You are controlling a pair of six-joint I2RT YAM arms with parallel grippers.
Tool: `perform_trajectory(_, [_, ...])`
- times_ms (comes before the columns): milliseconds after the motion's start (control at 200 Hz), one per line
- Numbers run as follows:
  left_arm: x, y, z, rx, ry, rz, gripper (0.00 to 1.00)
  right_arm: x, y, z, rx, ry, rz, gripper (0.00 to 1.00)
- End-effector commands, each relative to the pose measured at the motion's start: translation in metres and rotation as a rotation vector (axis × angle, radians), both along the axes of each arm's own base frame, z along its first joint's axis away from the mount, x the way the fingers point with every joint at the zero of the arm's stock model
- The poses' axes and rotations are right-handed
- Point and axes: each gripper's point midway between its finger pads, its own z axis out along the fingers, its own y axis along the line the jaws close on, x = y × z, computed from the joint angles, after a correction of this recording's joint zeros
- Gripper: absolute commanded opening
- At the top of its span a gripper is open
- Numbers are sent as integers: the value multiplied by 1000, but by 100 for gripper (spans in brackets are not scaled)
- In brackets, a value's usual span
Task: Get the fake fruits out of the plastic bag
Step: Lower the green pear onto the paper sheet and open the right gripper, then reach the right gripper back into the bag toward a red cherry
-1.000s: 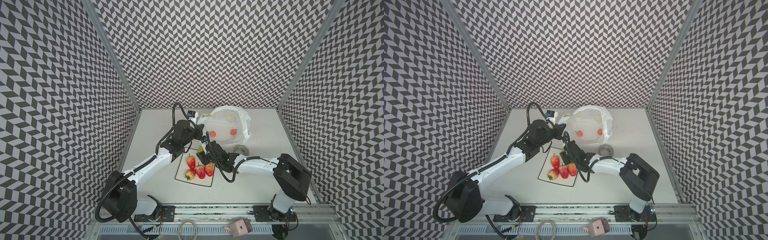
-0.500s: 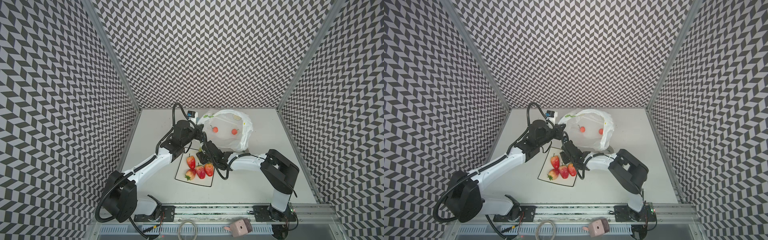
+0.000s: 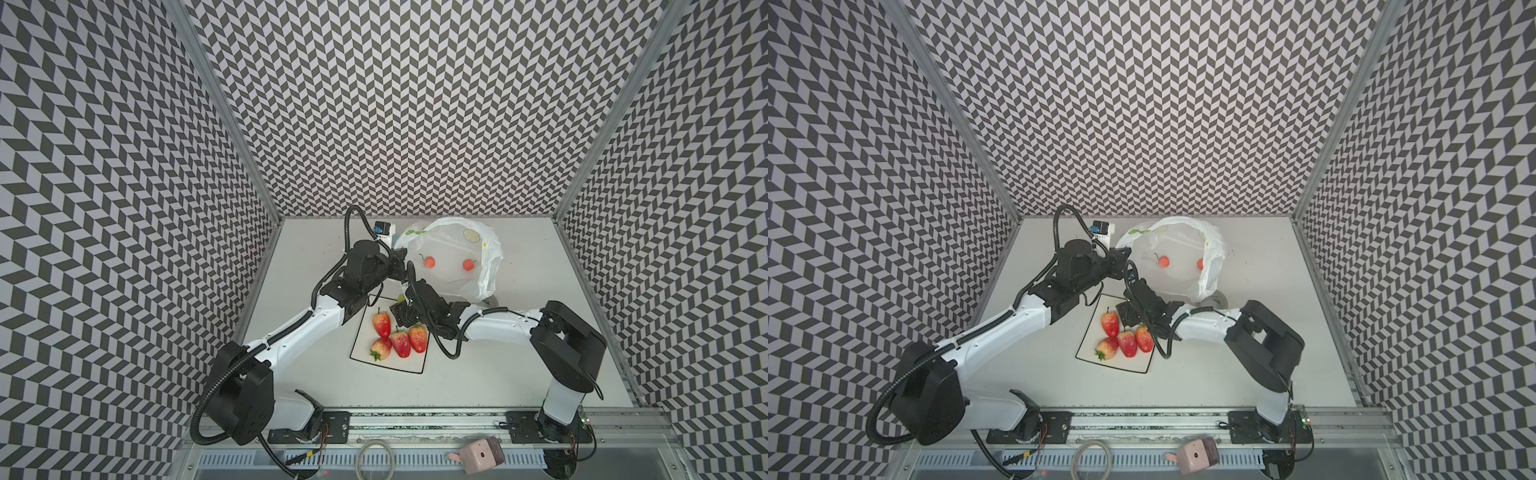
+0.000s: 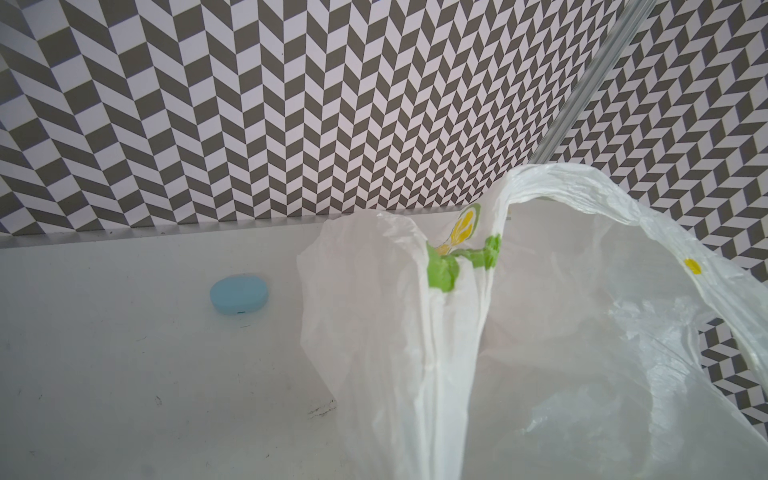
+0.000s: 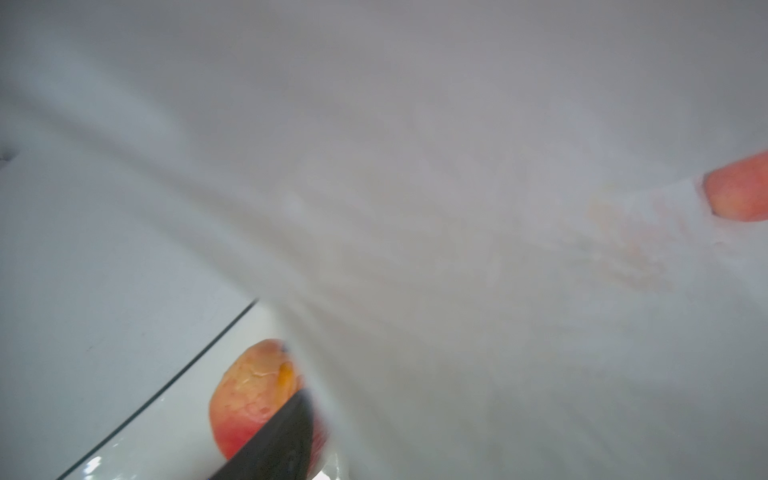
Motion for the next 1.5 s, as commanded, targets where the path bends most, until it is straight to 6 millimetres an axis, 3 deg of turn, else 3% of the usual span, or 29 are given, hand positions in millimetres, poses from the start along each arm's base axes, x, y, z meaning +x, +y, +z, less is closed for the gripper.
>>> perform_trajectory(0, [-2, 4, 13, -17, -36, 7, 0, -10, 0, 61, 113, -110, 16, 80])
perform_trajectory(220, [-3, 2, 13, -19, -36, -3, 0, -68, -20, 126, 242, -307, 167, 78])
perform_trajectory(325, [-3, 1, 12, -19, -31, -8, 0, -79, -39, 157, 309, -393, 161, 75])
perform_trajectory(431, [-4, 0, 12, -25, -30, -11, 0, -72, -61, 183, 342, -465, 59, 72])
perform_trajectory(596, [-4, -1, 12, -24, -26, -14, 0, -21, -90, 194, 310, -400, -205, 65])
perform_trajectory(771, [-4, -3, 11, -21, -22, -18, 0, 37, -106, 156, 194, -233, -388, 61])
perform_trajectory(916, [-6, -4, 11, -15, -22, -22, 0, 62, -115, 106, 70, -104, -442, 61])
perform_trajectory(1071, [-12, -6, 5, -3, -15, -36, 0, 64, -130, 57, -18, 0, -465, 62])
perform_trajectory(1247, [-18, -13, -1, 10, -12, -59, 0, 46, -142, 7, -132, 128, -447, 62])
perform_trajectory(1397, [-23, -18, -4, 12, -3, -79, 0, 36, -143, -15, -152, 178, -424, 63])
perform_trajectory(1497, [-26, -21, -6, 14, 0, -89, 0, 39, -139, -12, -131, 170, -412, 65])
